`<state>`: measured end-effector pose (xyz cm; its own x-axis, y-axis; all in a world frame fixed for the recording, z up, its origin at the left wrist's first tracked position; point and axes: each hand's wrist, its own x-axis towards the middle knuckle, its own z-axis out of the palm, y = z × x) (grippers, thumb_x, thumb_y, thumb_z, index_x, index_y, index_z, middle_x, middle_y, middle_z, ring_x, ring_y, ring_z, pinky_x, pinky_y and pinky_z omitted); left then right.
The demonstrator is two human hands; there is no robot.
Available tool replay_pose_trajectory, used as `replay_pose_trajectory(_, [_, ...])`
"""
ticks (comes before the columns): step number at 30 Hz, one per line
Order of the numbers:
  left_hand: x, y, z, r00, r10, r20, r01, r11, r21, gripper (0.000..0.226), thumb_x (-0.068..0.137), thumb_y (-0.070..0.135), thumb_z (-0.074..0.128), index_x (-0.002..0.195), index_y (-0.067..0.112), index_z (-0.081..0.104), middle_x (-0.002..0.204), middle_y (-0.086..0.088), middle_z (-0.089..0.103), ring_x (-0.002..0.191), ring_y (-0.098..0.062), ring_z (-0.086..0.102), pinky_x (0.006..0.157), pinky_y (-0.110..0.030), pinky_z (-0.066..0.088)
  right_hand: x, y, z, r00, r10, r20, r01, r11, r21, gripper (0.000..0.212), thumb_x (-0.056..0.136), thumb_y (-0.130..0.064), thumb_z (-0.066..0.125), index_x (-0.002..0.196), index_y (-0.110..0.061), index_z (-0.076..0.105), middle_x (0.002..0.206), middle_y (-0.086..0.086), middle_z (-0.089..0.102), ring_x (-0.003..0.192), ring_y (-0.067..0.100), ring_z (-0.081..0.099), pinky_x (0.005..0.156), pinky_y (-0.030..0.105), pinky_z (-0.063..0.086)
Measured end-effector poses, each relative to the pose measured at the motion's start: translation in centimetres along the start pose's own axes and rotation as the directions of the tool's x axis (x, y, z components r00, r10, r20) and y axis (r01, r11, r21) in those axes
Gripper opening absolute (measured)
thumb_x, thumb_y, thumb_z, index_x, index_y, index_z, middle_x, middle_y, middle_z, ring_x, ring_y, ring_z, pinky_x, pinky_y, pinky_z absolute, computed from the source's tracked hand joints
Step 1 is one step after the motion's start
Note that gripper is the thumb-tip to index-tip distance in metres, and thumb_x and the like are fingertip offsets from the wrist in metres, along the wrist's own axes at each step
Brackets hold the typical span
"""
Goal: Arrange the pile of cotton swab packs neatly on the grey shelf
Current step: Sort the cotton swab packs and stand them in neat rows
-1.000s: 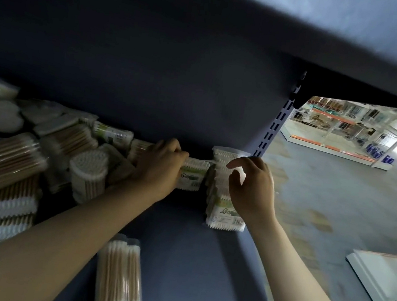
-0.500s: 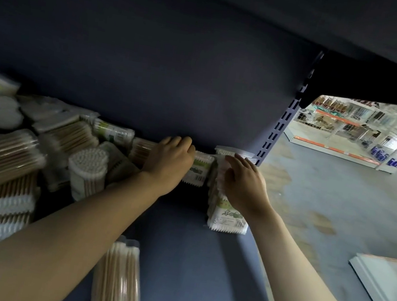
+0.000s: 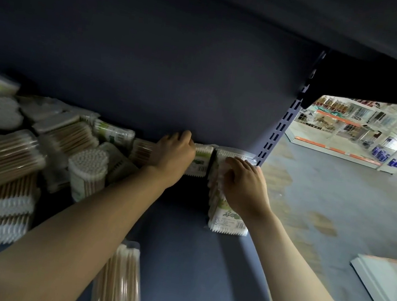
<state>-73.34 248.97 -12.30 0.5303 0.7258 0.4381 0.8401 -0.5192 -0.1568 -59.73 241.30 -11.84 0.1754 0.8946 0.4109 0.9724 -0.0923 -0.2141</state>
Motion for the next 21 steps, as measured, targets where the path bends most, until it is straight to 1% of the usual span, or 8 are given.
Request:
replay_pose_trajectory(1, [-0.1,0.0,-0.3,1.0,0.012,-0.024,-0.013,1.0,-0.026,0.029,0.079,-0.004,0.057,0.108,0.001,0.057,0.11,-0.012,0.052,0.098,-0.027,0.056,0.083,-0.032,0.045,0.0,0.0,0.0,1.0,0.003,-0.002,-0.003,1.0,0.002,0.058,0.072,-0.028,0.014,0.088,-0.003,0.064,0.088,0.012,0.066,0.085,0.036,0.056,0.074,0.036,0.038])
replay_pose_trajectory(3, [-0.4,0.3,-1.0,0.994,0.054,-0.097,-0.059,0.997,-0.046,0.035,0.046,-0.008,0.079,0.076,0.002,0.064,0.081,-0.012,0.059,0.067,-0.027,0.061,0.057,-0.03,0.05,0.0,0.0,0.1,1.0,0.009,-0.005,-0.009,1.0,0.01,0.055,0.072,-0.027,0.016,0.085,-0.004,0.064,0.086,0.012,0.066,0.082,0.036,0.056,0.073,0.036,0.038])
replay_pose_trajectory(4, [-0.3,0.3,-1.0,0.995,0.051,-0.09,-0.056,0.997,-0.046,0.041,0.029,-0.01,0.082,0.061,0.004,0.062,0.066,-0.011,0.057,0.051,-0.026,0.058,0.045,-0.026,0.047,0.0,0.0,0.1,1.0,0.01,-0.005,-0.01,1.0,0.011,0.054,0.072,-0.027,0.017,0.084,-0.005,0.064,0.085,0.011,0.066,0.082,0.035,0.056,0.073,0.036,0.038])
replay_pose_trajectory(6, [-0.2,0.3,-0.5,0.989,0.055,-0.134,-0.062,0.997,-0.052,0.044,0.018,-0.01,0.081,0.052,0.005,0.058,0.056,-0.009,0.053,0.04,-0.025,0.053,0.037,-0.022,0.041,0.0,0.1,0.2,1.0,0.009,0.0,-0.009,1.0,0.01,0.054,0.071,-0.028,0.016,0.084,-0.006,0.064,0.086,0.01,0.067,0.083,0.035,0.056,0.074,0.036,0.039])
replay_pose_trajectory(10, [-0.2,0.3,-0.7,0.989,0.063,-0.132,-0.071,0.996,-0.061,0.039,0.026,-0.006,0.082,0.057,0.007,0.062,0.06,-0.008,0.056,0.046,-0.024,0.056,0.04,-0.023,0.043,0.0,0.0,0.1,1.0,-0.006,-0.003,0.006,1.0,-0.016,0.06,0.071,-0.03,0.013,0.09,-0.007,0.065,0.093,0.009,0.067,0.088,0.034,0.055,0.078,0.036,0.039])
replay_pose_trajectory(14, [-0.7,0.2,0.0,0.989,0.059,-0.134,-0.068,0.995,-0.07,0.036,0.057,0.0,0.076,0.091,0.009,0.067,0.088,-0.008,0.062,0.078,-0.027,0.062,0.07,-0.033,0.05,-0.1,0.1,0.0,0.999,-0.026,-0.019,0.026,1.0,-0.008,0.059,0.072,-0.031,0.016,0.095,-0.007,0.065,0.099,0.01,0.067,0.093,0.035,0.056,0.078,0.036,0.042])
replay_pose_trajectory(18, [-1.0,0.1,-0.2,0.989,0.064,-0.135,-0.065,0.998,-0.009,0.054,0.034,0.016,0.085,0.086,0.016,0.069,0.079,-0.003,0.061,0.07,-0.022,0.059,0.06,-0.027,0.047,-0.2,0.0,-0.9,0.998,0.024,-0.055,-0.023,1.0,0.021,0.037,0.087,-0.014,0.044,0.121,-0.008,0.057,0.124,0.012,0.058,0.113,0.033,0.051,0.092,0.036,0.039])
replay_pose_trajectory(21, [-1.4,0.0,-0.8,0.99,0.044,-0.134,-0.05,0.998,-0.043,0.055,0.033,0.018,0.084,0.085,0.015,0.067,0.08,-0.004,0.06,0.07,-0.024,0.058,0.059,-0.028,0.046,-0.4,-0.1,-1.6,0.995,0.034,-0.091,-0.026,0.996,0.082,0.036,0.088,-0.011,0.047,0.124,-0.01,0.055,0.126,0.01,0.056,0.115,0.03,0.05,0.093,0.034,0.038])
